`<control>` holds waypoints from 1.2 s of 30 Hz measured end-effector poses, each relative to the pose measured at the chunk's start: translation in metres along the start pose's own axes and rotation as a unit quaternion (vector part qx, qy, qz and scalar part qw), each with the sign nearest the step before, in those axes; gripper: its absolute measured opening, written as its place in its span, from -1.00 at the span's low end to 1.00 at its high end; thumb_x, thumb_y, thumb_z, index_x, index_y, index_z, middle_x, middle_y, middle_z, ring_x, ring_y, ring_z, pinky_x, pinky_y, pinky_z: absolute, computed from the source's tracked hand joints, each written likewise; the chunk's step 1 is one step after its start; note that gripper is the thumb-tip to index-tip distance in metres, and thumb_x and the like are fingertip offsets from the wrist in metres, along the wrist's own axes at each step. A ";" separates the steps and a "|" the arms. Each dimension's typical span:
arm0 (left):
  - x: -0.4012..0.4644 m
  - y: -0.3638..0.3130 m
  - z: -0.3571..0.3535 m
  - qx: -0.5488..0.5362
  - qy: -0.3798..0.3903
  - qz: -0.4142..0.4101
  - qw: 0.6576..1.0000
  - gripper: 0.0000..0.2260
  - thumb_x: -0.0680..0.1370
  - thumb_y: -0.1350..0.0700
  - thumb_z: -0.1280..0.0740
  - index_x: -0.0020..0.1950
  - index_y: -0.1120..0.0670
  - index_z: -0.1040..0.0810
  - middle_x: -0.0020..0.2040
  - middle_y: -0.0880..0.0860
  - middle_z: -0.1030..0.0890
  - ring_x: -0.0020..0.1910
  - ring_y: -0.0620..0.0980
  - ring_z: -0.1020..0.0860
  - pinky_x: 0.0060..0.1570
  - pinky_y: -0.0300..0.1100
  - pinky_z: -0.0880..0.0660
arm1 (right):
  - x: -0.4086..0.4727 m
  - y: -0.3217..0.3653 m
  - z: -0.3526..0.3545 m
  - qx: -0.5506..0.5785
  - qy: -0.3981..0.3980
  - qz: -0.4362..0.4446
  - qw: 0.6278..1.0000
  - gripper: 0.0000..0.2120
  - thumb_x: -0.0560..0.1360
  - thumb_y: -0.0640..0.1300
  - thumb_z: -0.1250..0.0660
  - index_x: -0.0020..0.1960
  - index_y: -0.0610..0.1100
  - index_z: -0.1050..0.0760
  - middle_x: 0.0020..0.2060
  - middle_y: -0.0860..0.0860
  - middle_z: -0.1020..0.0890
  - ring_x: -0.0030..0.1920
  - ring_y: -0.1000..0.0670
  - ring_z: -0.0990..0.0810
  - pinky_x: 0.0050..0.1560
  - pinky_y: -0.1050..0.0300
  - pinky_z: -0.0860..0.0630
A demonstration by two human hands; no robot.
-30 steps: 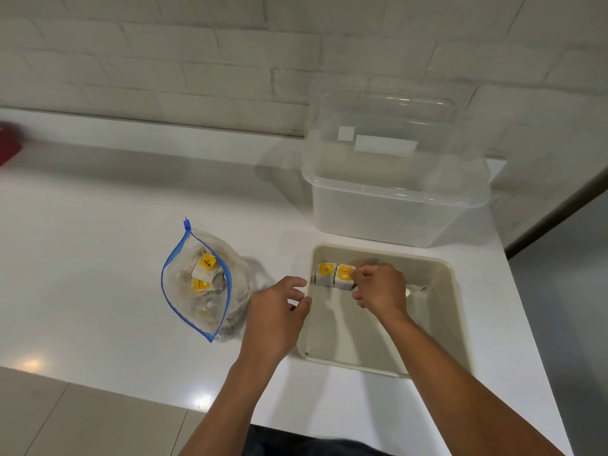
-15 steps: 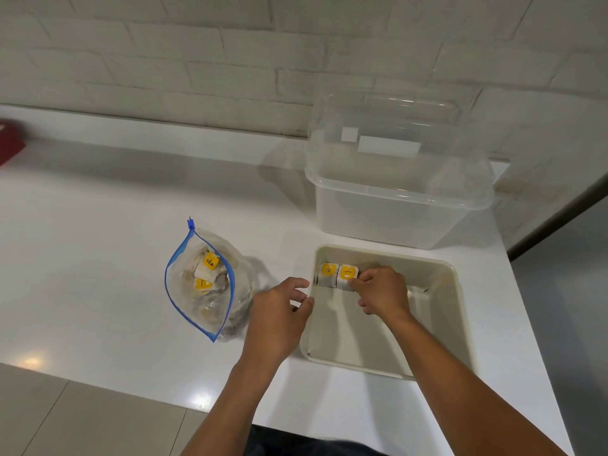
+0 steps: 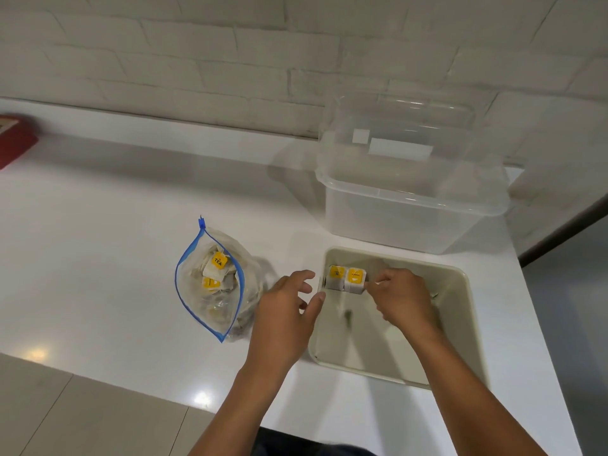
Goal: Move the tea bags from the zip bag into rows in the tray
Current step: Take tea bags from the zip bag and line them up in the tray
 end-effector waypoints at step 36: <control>0.005 0.086 0.131 0.214 0.161 0.031 0.963 -0.52 0.52 0.33 -0.13 0.44 0.07 -0.33 0.27 0.02 -0.50 0.21 0.08 -0.47 0.01 -0.22 -0.38 | -0.118 0.222 -0.168 -0.209 0.127 0.175 0.954 -0.63 0.48 -0.34 -0.28 0.28 -0.24 -0.43 0.23 -0.17 -0.54 0.24 -0.17 -0.52 0.13 0.06 -0.48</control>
Point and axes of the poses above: each hand's wrist, its own x-axis towards the middle knuckle, its own z-axis out of the back of the hand, y = z × x, the point moved 10 cm from there along x, towards the middle knuckle
